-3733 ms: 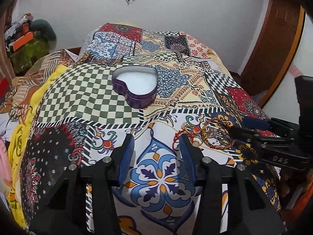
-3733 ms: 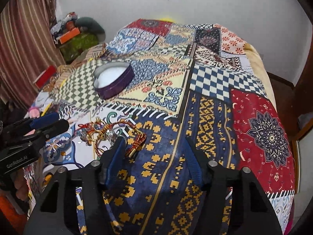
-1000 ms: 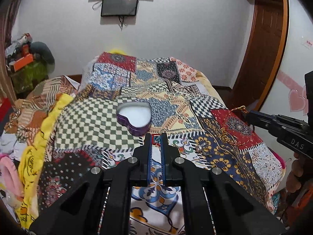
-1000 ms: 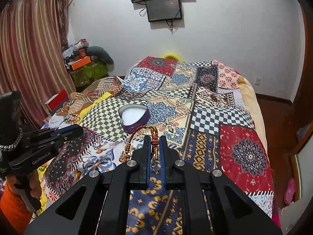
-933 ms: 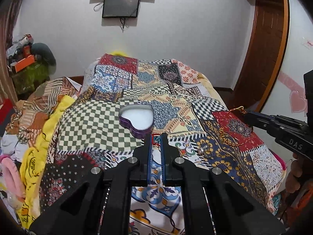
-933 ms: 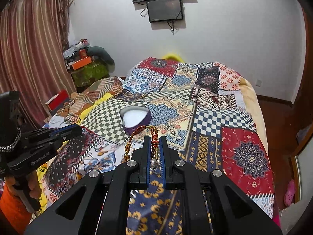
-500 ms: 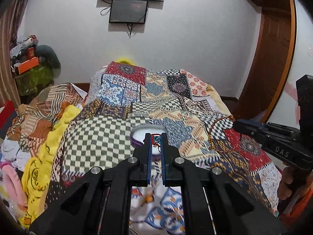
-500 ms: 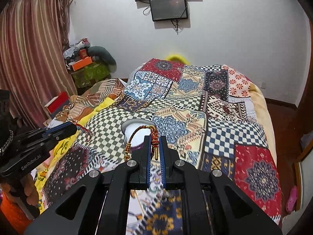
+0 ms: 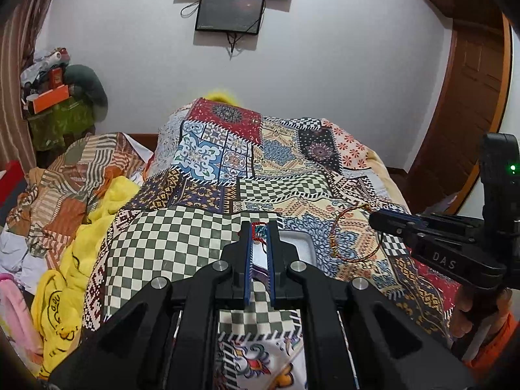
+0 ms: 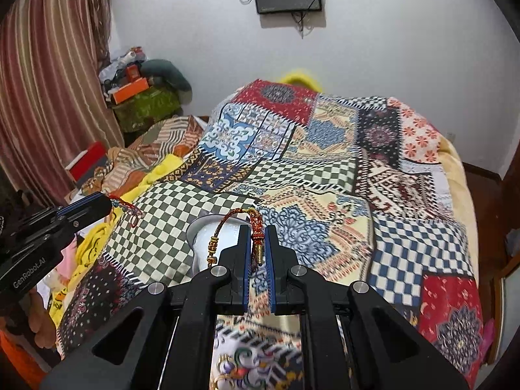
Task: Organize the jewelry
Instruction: 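Lift the bracelet with the right gripper and carry it to the purple heart tin, then lower the bracelet into the tin and open the right gripper while left gripper holds the tin rim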
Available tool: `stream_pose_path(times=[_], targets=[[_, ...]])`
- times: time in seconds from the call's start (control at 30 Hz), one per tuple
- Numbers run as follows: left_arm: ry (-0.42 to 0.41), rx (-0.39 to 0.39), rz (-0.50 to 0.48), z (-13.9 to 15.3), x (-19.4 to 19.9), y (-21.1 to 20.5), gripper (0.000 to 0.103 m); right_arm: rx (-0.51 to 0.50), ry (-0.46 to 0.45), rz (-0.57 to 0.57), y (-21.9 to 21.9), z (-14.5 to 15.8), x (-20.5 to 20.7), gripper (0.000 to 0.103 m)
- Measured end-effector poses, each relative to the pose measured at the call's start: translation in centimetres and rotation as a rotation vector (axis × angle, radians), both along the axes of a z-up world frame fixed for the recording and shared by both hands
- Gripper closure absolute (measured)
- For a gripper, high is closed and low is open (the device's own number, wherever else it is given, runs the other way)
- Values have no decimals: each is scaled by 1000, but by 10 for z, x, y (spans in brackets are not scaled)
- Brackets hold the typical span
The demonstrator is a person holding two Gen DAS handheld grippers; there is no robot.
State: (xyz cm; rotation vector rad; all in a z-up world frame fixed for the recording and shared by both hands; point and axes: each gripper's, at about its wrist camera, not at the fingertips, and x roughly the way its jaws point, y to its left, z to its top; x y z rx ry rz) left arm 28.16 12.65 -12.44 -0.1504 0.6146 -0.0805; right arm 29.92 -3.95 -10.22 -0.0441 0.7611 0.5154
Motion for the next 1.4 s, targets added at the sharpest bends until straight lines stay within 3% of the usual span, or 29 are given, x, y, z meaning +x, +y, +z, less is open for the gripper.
stream_pose_path(times=[0.63,0.9,1.1,1.4], targets=[[110,-8,-79,-41,64,-10,97,-105,212,172,51,-47,52,96],[186,17,-106,-64,86,-21,97,-177,249,173,56,-65,60,95],[236,19,-113,-78,94,-23,97,-170,267,182,55,-69,62,95],[268,25,-105,-80,89,-25,97,-194,281,179,55,-69,57,95]])
